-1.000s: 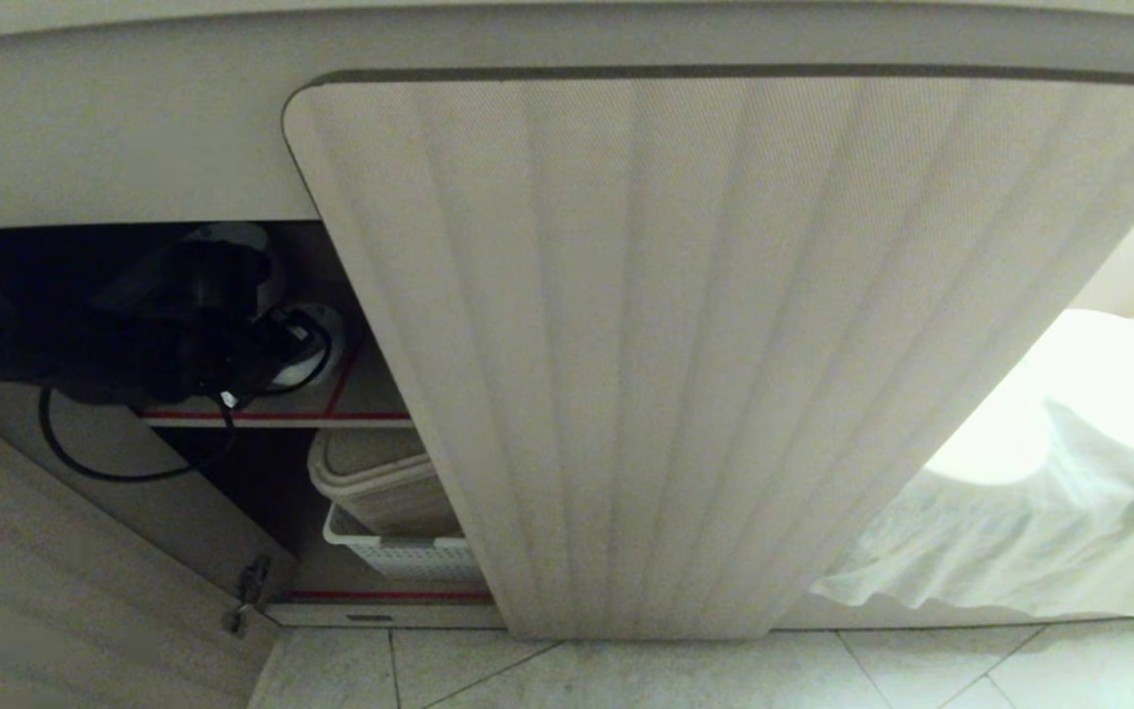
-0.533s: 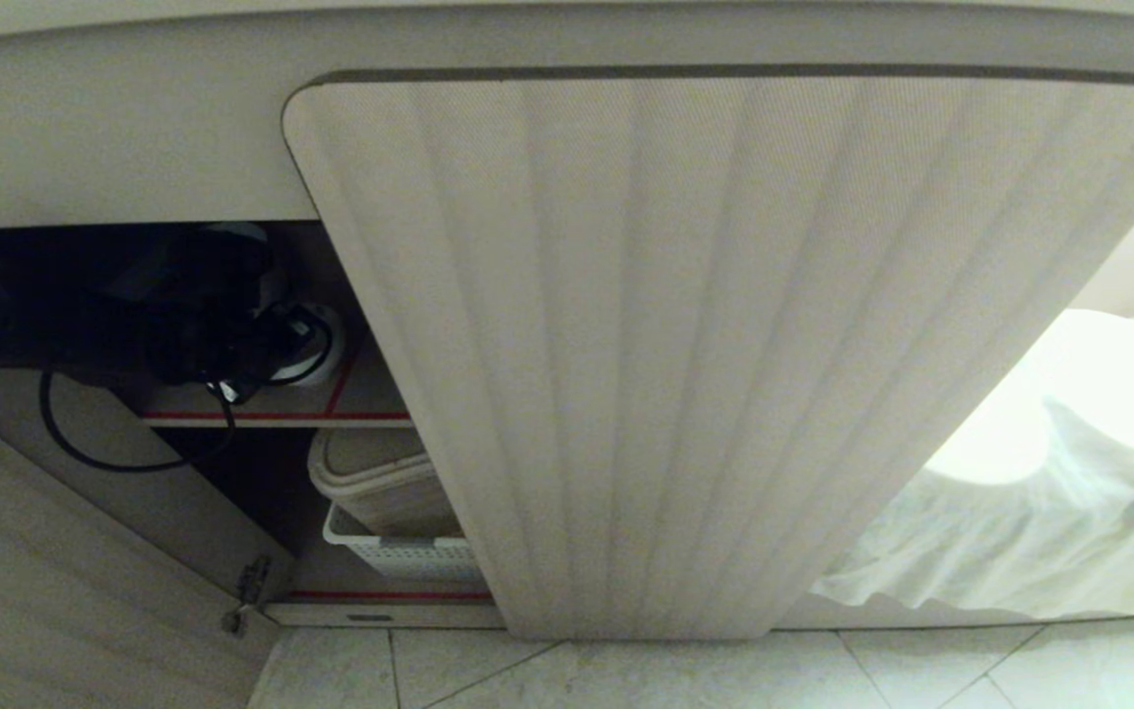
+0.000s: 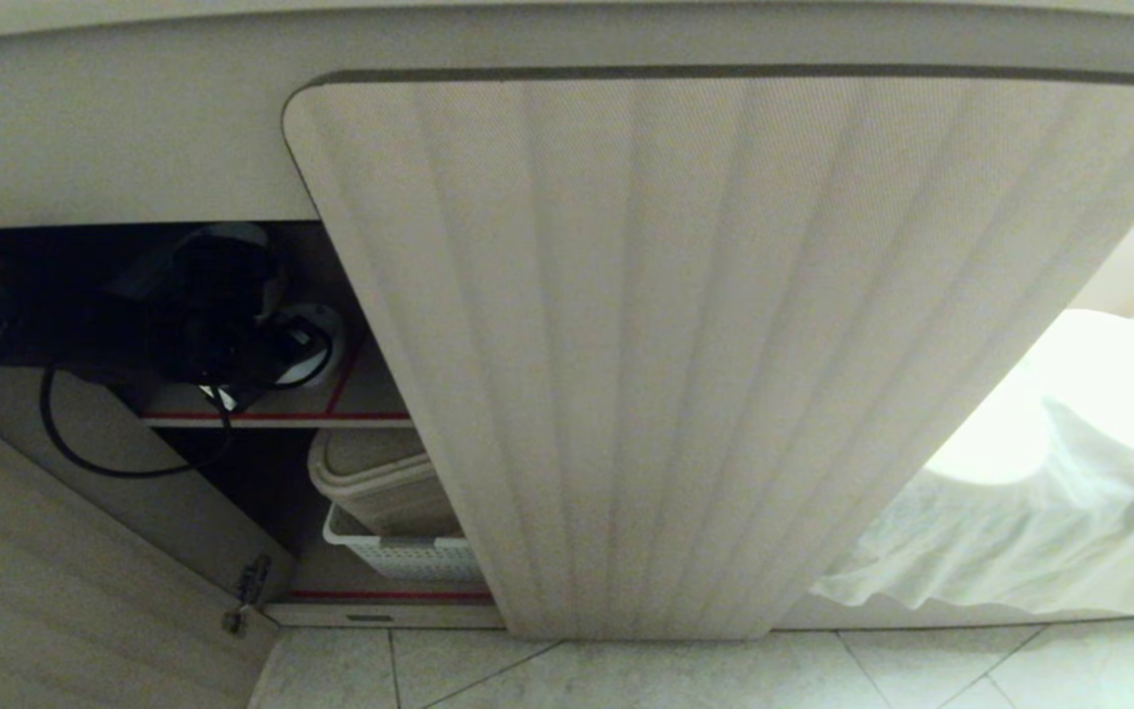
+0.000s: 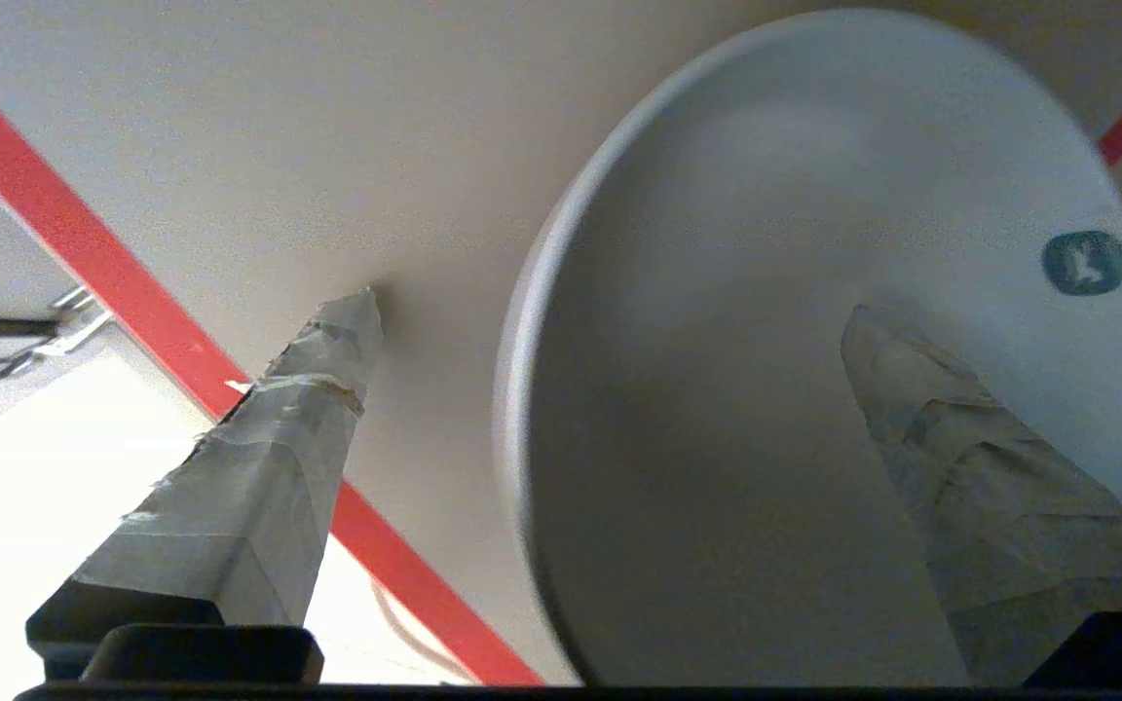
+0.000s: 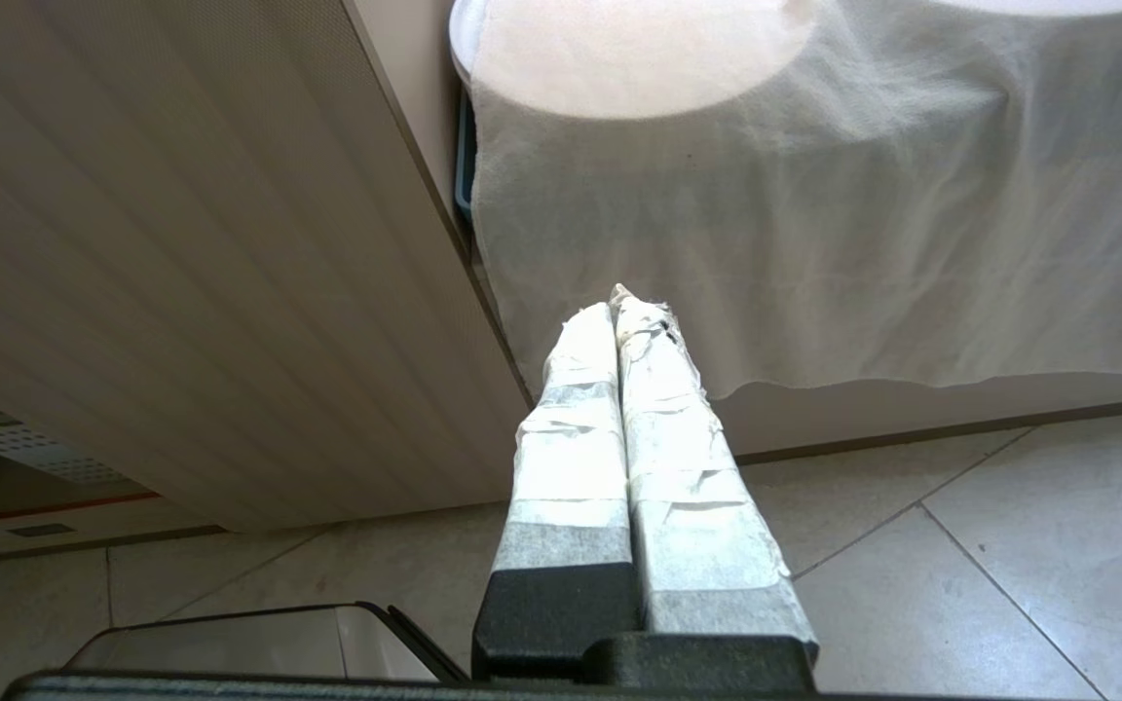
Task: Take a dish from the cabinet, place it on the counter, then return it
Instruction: Take the bowl from the cabinet
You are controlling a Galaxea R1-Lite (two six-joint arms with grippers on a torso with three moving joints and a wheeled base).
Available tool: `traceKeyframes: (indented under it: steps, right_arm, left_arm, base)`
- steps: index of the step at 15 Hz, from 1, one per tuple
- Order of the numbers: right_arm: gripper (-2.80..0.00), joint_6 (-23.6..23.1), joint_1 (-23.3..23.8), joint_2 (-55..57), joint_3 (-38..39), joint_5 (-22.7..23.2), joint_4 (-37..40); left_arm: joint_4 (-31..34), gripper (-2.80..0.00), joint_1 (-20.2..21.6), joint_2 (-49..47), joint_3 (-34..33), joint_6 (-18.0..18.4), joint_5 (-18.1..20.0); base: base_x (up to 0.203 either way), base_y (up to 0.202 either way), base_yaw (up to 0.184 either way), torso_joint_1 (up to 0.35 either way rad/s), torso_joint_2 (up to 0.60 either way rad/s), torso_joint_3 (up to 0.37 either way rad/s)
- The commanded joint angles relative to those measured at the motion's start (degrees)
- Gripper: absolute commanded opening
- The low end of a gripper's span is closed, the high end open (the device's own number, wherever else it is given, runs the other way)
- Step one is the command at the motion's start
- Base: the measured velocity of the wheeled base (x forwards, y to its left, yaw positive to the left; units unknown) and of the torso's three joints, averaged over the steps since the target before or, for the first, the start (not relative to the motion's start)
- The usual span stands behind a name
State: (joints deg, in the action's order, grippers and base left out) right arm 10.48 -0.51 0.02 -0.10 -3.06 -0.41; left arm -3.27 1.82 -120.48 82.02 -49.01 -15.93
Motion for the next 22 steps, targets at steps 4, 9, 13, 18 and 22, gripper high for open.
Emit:
traceKeyframes:
  steps: [4,9,13,18,22]
  right_arm:
    - [-2.80,0.06,-0.02,-0.02,0.01,-0.02,-0.03]
    - [-2.80,0.06,-0.02,-0.02,0.01,-0.02,-0.03]
    - [-2.80,0.06,-0.02,-0.02,0.01,-0.02,-0.03]
    - [-2.80,0.06,-0.02,-0.02,0.01,-0.02,-0.03]
    - [-2.80,0.06,-0.02,-0.02,0.01,-0.02,-0.03]
  left_arm:
    - [0.28,0.00,0.03,-0.28,0.95,-0.48,-0.06]
    - [0.11,0.00,0.03,-0.37,1.12,-0.48,-0.06]
    - [0.19,0.00,0.03,-0.63,1.12,-0.48,-0.06]
    - [3.42,0.00,0.03,-1.11,1.82,-0.55,0.19]
    - [5.13,0.00,0.73,-1.51,2.30,-0.57,0.29]
  base:
    - [0.000,0.000,0.000,0.000,0.00,0.000]
    - [0.000,0.000,0.000,0.000,0.00,0.000]
    - [0.000,0.000,0.000,0.000,0.00,0.000]
    - [0.000,0.000,0.000,0.000,0.00,0.000]
    - [0.000,0.000,0.000,0.000,0.00,0.000]
